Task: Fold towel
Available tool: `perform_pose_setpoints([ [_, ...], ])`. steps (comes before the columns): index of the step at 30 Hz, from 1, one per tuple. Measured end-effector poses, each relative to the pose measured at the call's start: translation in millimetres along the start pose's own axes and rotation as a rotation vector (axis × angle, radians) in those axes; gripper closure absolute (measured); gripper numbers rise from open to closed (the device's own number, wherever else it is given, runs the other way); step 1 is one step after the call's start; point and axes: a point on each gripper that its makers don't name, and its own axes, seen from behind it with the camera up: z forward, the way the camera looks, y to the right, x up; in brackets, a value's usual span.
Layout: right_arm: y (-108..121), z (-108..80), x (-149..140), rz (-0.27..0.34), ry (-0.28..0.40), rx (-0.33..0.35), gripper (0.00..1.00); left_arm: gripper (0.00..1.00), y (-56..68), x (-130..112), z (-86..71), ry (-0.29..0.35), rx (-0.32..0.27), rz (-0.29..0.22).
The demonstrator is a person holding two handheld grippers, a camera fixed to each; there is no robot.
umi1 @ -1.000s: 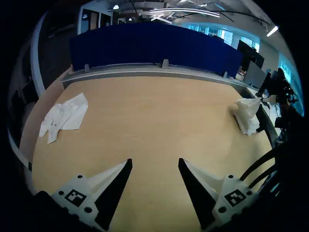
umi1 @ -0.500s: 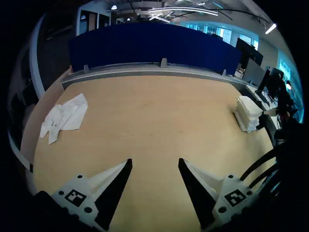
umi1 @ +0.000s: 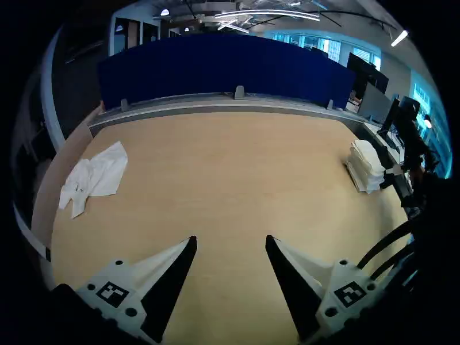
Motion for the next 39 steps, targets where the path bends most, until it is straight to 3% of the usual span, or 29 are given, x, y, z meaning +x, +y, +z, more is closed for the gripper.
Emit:
perform_pose_setpoints([
  [7, 2.3, 0.9, -2.4, -0.020, -0.010, -0.007, 0.95, 0.11, -2.1, -0.6, 2.0, -0.001, 0.001, 0.004],
  [21, 8.8, -19.5, 10.5, -0.037, 0.068, -0.024, 0.66, 0.12, 2.5, 5.9, 5.1, 0.000, -0.015, 0.013],
  [31, 10.5, -22.0, 12.8, -0.043, 0.085, -0.036, 0.59, 0.12, 2.9, 5.4, 6.4, 0.000, -0.019, 0.015],
  [33, 4.7, -22.2, 17.7, -0.041, 0.097, -0.019, 0.50, 0.12, 2.5, 5.4, 6.3, 0.000, -0.019, 0.014],
  [36, -8.9, -20.3, 26.8, -0.043, 0.113, 0.016, 0.21, 0.12, 2.3, 6.2, 5.5, 0.001, -0.018, 0.013],
  [39, -23.1, -17.7, 33.4, -0.054, 0.122, 0.044, 0.09, 0.12, 2.5, 7.3, 3.4, 0.004, -0.017, 0.012],
])
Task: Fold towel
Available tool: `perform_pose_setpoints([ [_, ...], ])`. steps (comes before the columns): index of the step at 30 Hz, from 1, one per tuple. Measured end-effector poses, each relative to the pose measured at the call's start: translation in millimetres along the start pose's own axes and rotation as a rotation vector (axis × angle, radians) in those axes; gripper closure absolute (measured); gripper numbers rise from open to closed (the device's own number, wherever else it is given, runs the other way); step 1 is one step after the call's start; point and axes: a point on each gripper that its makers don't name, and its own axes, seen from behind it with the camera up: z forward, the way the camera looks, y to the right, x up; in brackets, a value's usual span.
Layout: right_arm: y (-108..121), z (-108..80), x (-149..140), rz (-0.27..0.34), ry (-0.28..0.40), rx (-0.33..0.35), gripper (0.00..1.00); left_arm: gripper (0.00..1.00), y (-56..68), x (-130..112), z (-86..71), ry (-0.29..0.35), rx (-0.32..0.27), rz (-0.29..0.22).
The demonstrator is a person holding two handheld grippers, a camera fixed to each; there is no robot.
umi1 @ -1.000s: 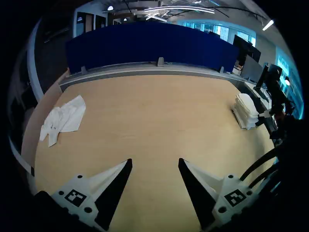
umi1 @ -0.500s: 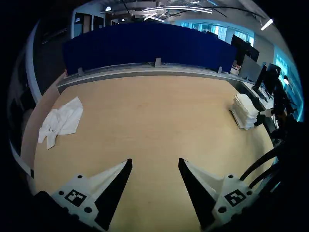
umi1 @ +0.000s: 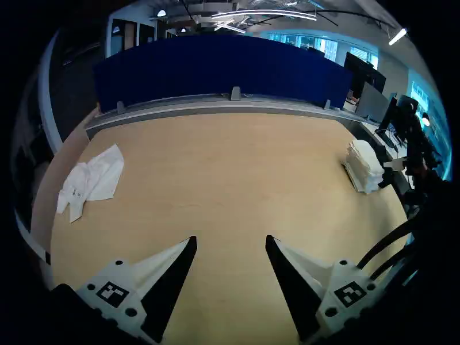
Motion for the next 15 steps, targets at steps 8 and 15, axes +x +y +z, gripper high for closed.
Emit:
perform_pose_setpoints([
  [8, -28.7, 10.4, 10.1, -0.027, 0.009, 0.049, 0.00, 0.11, -4.0, -2.4, -3.8, 0.002, 0.012, -0.006],
  [15, -46.8, 18.4, 3.4, -0.033, -0.004, 0.085, 0.00, 0.11, -6.4, -4.8, -3.7, -0.001, 0.019, -0.012],
])
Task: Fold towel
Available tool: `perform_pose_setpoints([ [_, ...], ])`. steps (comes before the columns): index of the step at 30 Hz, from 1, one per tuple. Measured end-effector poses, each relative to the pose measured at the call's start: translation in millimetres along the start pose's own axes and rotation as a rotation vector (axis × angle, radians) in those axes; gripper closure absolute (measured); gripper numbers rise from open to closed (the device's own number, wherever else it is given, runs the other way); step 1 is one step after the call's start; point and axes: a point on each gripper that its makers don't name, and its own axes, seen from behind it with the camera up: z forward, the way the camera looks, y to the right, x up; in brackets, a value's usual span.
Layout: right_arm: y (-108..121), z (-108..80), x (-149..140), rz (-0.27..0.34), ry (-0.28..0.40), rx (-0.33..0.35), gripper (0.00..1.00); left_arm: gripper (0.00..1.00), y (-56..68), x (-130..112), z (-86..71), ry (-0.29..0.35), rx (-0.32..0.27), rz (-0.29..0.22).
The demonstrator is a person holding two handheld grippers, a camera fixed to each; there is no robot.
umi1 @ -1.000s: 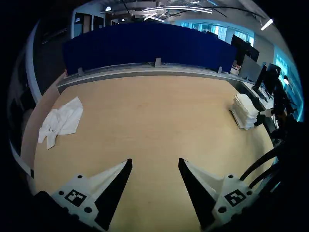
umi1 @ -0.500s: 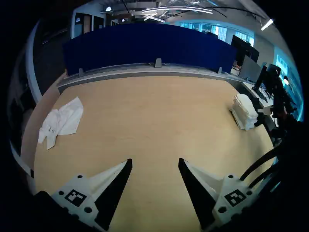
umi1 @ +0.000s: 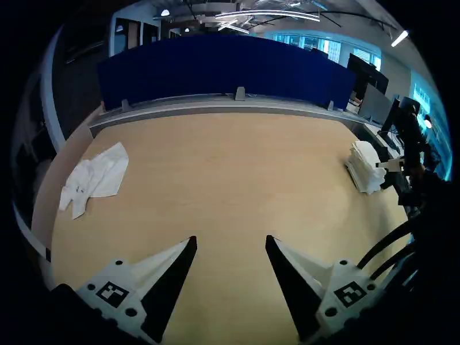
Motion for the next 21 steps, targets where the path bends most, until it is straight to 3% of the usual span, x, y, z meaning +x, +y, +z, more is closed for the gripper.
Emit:
perform_pose_setpoints([
  [12, -3.0, 13.7, -34.6, -0.058, -0.065, 0.010, 0.00, 0.12, -0.9, -2.1, 0.9, -0.008, 0.005, 0.002],
  [18, -2.6, 10.2, -19.9, -0.053, -0.045, 0.012, 0.00, 0.12, -1.4, -1.5, 3.1, -0.009, 0.004, 0.002],
  [21, -2.7, 8.0, 2.6, -0.052, -0.002, 0.015, 0.00, 0.12, -1.3, -1.3, 3.9, -0.009, 0.002, -0.001],
])
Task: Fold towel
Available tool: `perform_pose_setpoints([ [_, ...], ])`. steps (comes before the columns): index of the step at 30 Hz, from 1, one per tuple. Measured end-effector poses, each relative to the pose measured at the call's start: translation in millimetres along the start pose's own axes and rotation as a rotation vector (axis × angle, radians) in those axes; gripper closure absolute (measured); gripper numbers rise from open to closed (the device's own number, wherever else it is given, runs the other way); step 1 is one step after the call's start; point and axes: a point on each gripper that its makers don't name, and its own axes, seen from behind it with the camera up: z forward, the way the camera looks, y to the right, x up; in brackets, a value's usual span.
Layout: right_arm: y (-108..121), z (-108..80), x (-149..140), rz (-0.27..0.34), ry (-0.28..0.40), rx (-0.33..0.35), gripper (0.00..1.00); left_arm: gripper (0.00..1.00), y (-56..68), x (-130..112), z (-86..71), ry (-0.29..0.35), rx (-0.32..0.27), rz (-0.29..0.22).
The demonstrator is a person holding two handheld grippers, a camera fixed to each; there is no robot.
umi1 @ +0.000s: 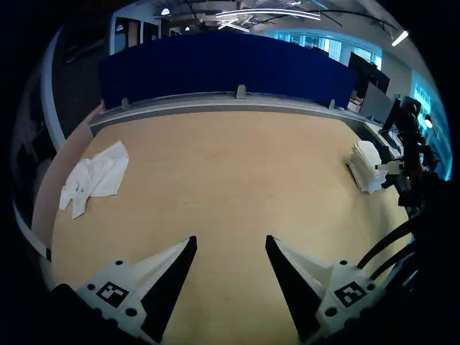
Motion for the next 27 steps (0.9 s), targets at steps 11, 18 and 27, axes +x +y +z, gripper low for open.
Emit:
perform_pose_setpoints([
  [11, 9.8, 25.7, 60.3, 0.014, 0.056, -0.008, 0.00, 0.11, -3.2, 0.5, 2.5, -0.004, 0.013, -0.005],
  [18, 8.9, 49.0, 61.3, 0.014, 0.021, -0.004, 0.00, 0.12, -12.0, 0.7, 2.0, -0.004, 0.037, -0.019],
  [27, 9.0, 65.4, 49.9, 0.010, -0.017, 0.000, 0.00, 0.12, -20.1, -0.7, -3.6, -0.003, 0.061, -0.031],
])
